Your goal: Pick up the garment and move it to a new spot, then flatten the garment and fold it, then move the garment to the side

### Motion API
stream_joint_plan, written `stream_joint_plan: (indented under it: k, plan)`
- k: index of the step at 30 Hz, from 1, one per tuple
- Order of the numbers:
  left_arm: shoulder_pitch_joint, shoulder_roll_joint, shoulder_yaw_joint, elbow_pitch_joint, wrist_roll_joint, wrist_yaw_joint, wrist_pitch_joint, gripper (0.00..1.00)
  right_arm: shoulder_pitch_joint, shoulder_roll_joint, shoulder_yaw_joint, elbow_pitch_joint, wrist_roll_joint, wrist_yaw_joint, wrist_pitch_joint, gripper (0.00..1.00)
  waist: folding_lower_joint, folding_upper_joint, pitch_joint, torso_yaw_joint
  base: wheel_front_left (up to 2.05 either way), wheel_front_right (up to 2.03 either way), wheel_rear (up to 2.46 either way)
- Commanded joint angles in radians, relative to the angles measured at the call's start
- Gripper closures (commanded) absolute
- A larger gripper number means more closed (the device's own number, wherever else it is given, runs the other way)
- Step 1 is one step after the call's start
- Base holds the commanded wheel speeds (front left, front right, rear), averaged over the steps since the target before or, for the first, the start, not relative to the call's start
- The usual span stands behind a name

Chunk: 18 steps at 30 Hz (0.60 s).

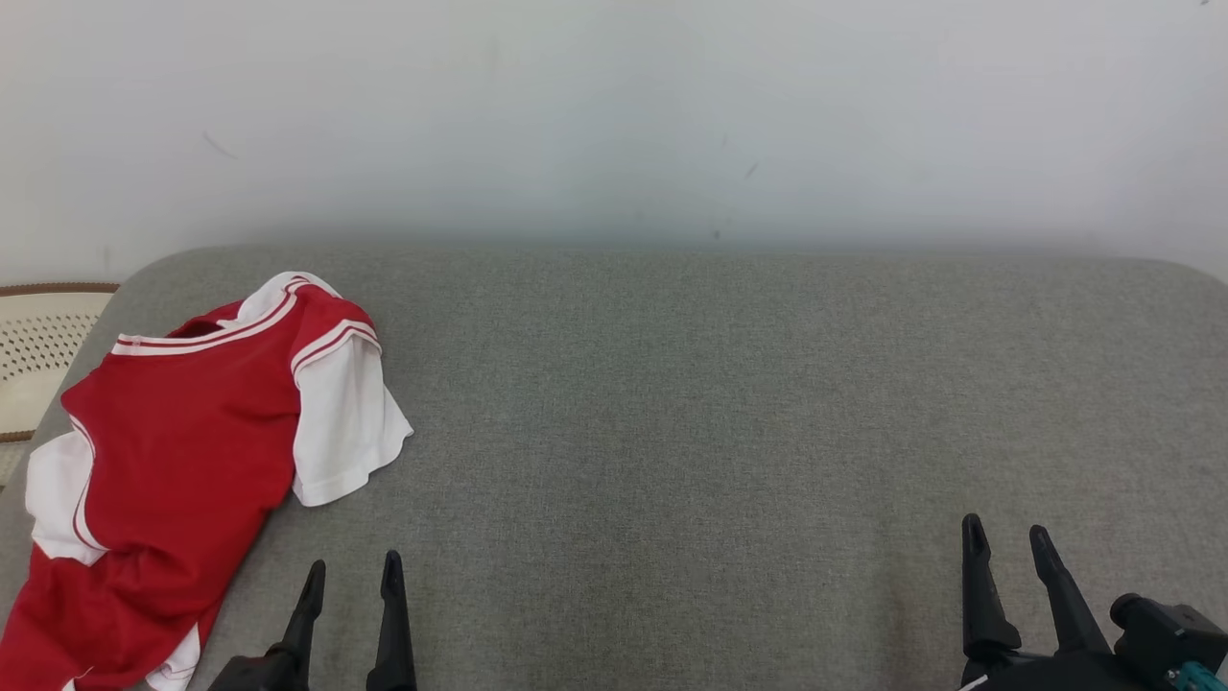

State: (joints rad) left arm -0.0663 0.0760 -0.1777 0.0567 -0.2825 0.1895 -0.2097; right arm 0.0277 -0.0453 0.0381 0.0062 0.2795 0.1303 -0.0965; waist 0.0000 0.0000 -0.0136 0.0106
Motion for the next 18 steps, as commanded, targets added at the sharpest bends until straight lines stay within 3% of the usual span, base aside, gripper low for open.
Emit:
stream_joint_plan:
  k: [1,18]
  plan:
    - [0.004,0.007,-0.003,-0.010,0.025,0.007,-0.012,0.00,0.005,-0.007,0.004,-0.012,-0.007,0.001,0.001,0.00,0.0000,0.0000,0.000,0.001,0.00,0.00,0.00]
    - [0.026,0.006,0.005,-0.036,0.079,0.012,-0.045,0.00,0.026,-0.008,0.020,-0.022,-0.032,0.001,-0.001,0.00,0.0000,0.0000,-0.009,0.003,0.00,0.00,0.00]
